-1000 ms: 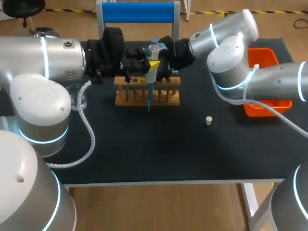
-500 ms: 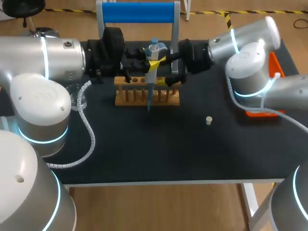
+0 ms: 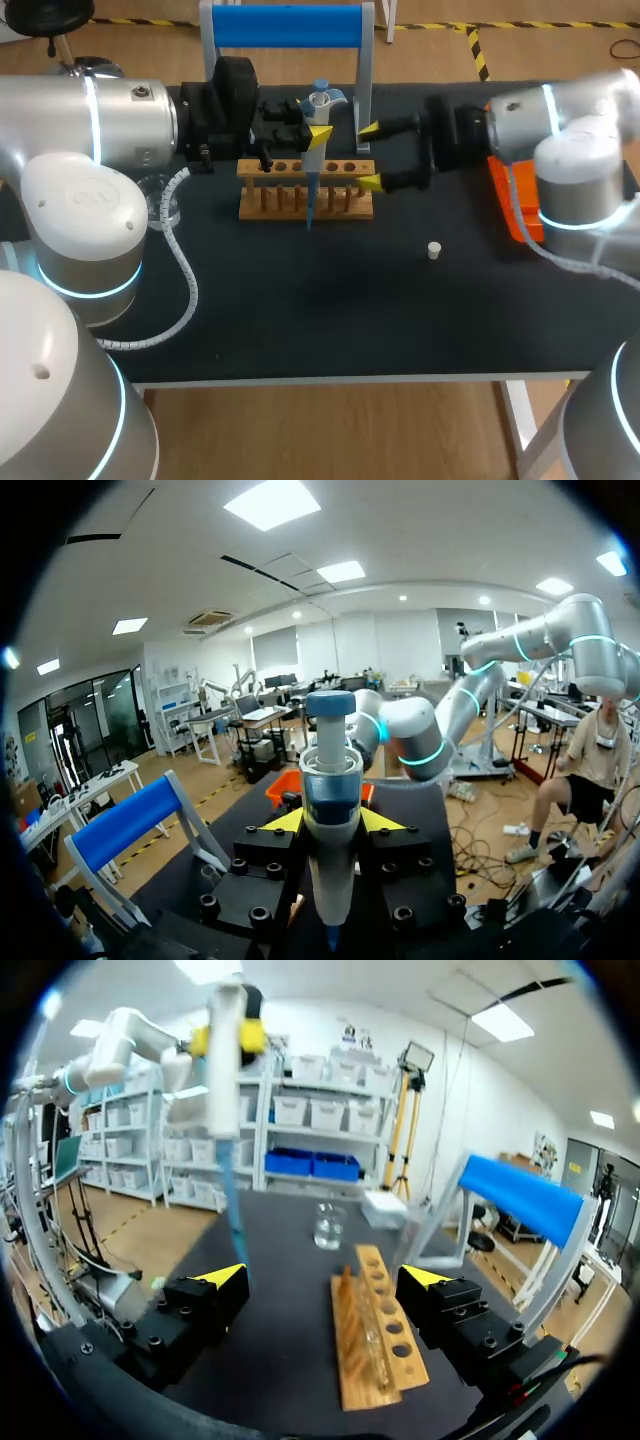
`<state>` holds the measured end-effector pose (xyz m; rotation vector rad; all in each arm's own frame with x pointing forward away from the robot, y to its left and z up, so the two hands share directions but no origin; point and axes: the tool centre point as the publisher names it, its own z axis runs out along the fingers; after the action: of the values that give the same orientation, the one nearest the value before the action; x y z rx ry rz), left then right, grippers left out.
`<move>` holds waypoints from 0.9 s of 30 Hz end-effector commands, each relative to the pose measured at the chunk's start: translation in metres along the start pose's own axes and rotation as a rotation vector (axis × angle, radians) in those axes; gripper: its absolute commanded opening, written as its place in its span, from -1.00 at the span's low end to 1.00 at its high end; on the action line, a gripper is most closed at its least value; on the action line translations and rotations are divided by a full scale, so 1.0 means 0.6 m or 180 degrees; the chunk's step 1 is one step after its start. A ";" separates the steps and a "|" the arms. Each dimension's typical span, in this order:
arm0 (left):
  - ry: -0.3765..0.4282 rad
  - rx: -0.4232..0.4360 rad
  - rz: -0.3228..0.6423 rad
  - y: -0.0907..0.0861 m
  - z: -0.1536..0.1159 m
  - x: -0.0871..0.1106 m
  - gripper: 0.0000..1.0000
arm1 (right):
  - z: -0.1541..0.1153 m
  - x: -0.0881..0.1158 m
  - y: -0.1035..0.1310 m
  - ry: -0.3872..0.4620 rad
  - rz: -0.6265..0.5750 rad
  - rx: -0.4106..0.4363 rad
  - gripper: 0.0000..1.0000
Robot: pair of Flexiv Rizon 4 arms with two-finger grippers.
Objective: Invert the test tube, pick up the pipette, mount the tip to pipette, aspirate from beaker and dispense into the tube, eject the tip, return the pipette, and cap with the stopper.
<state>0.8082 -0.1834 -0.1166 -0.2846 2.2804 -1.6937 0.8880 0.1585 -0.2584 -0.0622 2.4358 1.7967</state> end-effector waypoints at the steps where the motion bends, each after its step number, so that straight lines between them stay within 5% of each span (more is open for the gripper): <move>1: 0.0001 0.0008 0.0003 0.001 -0.001 0.000 -1.00 | -0.075 0.041 0.024 -0.0030 -0.0024 -0.0254 1.00; 12: 0.0001 0.0008 0.0003 0.001 -0.001 0.000 -1.00 | -0.065 0.083 0.080 0.0195 0.0106 -0.0662 1.00; 27: 0.0001 0.0008 0.0003 0.001 -0.001 0.000 -1.00 | -0.034 0.105 0.136 0.0282 0.0275 -0.0836 1.00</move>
<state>0.8082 -0.1834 -0.1166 -0.2847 2.2805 -1.6936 0.8185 0.1602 -0.1845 -0.0704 2.2733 2.1963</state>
